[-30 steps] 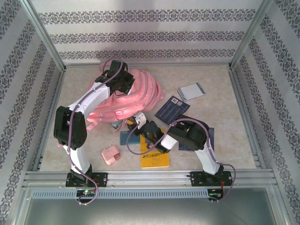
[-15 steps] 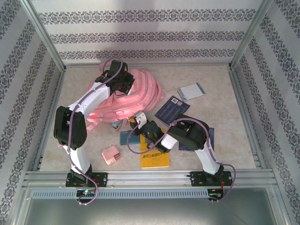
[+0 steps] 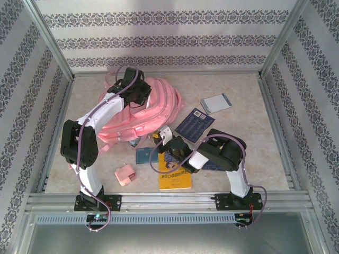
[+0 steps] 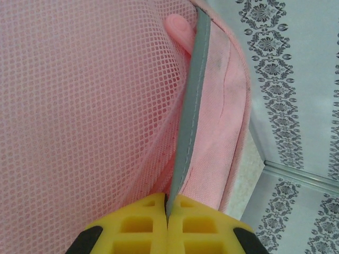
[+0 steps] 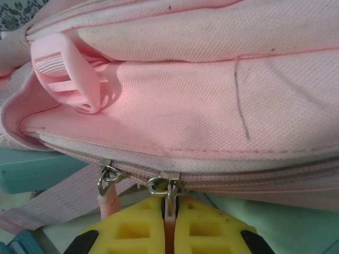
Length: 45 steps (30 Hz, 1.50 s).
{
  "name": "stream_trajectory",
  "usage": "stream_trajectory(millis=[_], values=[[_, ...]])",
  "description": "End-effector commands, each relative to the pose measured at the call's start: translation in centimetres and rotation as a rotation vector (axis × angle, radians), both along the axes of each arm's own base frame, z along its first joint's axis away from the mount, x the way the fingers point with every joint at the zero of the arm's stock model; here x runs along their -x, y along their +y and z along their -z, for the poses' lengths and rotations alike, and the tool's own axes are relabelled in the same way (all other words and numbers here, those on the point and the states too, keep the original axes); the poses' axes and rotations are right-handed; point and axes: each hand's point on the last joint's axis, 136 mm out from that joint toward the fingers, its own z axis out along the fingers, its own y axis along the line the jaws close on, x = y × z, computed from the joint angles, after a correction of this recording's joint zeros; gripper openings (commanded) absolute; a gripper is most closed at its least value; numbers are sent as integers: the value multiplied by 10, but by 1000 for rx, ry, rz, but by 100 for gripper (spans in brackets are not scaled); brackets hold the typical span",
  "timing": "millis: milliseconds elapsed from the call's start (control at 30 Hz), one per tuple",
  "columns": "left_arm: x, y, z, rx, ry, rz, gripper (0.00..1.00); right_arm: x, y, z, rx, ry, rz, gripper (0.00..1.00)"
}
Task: Pack books, pencil case, and school supplies into a backpack
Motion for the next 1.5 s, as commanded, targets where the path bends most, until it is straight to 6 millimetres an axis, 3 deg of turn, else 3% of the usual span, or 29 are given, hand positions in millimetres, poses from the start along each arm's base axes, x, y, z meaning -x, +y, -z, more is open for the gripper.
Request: stream_trajectory(millis=[0, 400, 900, 1467], values=[[-8, 9, -14, -62, -67, 21, 0, -9, -15, -10, 48, -29, 55, 0], [-14, 2, -18, -144, -80, 142, 0, -24, -37, -15, 196, 4, 93, 0], [-18, -1, -15, -228, -42, 237, 0, -28, -51, -12, 454, 117, -62, 0], [-21, 9, -18, -262, -30, 253, 0, -41, -80, -39, 528, 146, -99, 0]])
